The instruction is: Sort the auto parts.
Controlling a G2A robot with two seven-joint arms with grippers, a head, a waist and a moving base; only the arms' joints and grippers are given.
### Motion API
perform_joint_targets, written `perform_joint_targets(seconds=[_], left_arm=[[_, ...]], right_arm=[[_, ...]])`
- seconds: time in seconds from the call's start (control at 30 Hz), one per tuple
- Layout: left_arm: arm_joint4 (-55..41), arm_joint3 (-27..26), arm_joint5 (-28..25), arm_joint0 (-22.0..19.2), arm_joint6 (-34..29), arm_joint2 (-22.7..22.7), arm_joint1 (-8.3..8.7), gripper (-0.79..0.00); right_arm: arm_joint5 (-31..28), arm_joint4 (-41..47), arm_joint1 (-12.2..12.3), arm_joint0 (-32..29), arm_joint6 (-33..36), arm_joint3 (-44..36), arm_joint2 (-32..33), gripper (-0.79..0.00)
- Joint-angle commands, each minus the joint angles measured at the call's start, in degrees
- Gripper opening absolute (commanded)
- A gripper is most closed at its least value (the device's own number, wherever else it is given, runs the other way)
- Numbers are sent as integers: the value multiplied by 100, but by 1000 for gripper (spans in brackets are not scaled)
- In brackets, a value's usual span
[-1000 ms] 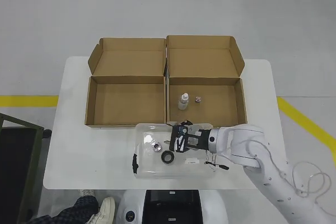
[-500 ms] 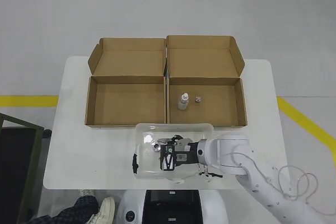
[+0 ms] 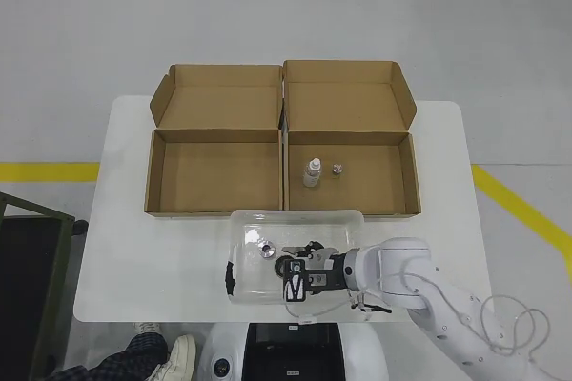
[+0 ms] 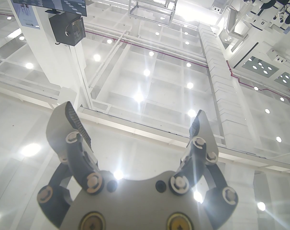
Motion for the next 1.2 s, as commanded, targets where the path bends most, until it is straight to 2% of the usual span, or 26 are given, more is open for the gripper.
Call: perform_joint_targets(seconds=[0.0,0.4,1.0,1.07,1.17], left_arm=[[0,0,0,0,0,0,0,0],[0,0,0,0,0,0,0,0],[0,0,0,0,0,0,0,0],[0,0,0,0,0,0,0,0],[0,0,0,0,0,0,0,0]], right_arm=[[17,-17,9,-13,32,43,10,-329],[61,-31,-18,147,27,411,-189,-326],[186,-141,-236,750,-317,1144,-841,-292],[202,-136,-250,776,-335,1181,-872,-311],[206,-134,-263,796,-354,1206,-904,-409]])
